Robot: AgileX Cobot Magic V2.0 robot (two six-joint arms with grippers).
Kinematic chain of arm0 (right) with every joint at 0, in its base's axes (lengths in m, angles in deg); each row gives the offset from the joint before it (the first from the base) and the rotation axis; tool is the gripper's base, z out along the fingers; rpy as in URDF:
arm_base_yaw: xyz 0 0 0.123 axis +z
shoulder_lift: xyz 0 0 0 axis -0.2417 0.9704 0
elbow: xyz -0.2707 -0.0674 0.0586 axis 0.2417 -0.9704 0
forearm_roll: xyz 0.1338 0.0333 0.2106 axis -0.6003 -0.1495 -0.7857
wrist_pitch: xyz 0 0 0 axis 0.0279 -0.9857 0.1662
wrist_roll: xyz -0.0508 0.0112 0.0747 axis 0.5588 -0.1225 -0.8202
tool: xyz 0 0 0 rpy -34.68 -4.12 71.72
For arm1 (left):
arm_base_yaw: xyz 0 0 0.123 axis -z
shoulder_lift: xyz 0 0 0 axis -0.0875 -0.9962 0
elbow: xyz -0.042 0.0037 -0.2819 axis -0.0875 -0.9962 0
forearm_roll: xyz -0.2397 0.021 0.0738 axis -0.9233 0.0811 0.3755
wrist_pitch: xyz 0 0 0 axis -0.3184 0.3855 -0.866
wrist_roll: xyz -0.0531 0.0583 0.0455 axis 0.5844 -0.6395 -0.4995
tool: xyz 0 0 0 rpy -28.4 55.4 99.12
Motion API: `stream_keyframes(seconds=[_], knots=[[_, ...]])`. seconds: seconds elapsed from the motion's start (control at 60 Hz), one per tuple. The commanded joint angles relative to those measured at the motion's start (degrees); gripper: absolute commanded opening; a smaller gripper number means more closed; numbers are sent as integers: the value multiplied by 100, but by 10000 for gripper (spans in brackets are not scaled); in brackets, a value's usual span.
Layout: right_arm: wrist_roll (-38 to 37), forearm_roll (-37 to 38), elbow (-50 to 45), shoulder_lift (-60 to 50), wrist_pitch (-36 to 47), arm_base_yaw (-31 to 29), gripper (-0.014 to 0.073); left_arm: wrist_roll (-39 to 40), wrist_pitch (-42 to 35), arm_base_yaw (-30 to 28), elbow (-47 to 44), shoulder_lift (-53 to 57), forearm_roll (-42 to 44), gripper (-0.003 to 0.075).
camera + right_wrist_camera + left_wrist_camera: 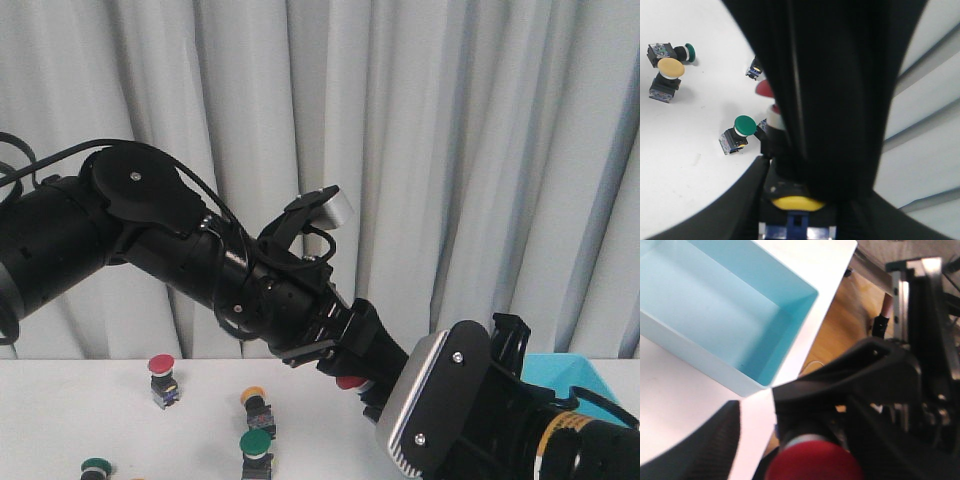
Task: Pick red and yellow buttons and place in box
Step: 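Grasp the red button with the right gripper, open the left gripper, then carry the red button with the right gripper into the blue box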
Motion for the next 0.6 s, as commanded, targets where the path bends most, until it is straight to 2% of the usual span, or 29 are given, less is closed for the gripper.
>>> stream_keyframes(seconds=[0.0, 0.217, 0.383, 0.483, 0.583], knots=[[48, 34, 185, -116, 372, -4, -4, 2, -337, 8, 168, 343, -342, 550], [42, 34, 185, -116, 198, -4, -4, -248, -645, -14, 222, 553, -148, 545], [3, 28, 185, -122, 192, -4, -1, -191, -612, -257, 905, 781, 673, 488], [-150, 28, 185, -134, 311, -28, 0, 68, -430, -477, 1367, 1003, 1599, 410], [-449, 2, 199, -134, 574, -221, 3, 372, -165, -633, 1648, 1291, 2826, 245]])
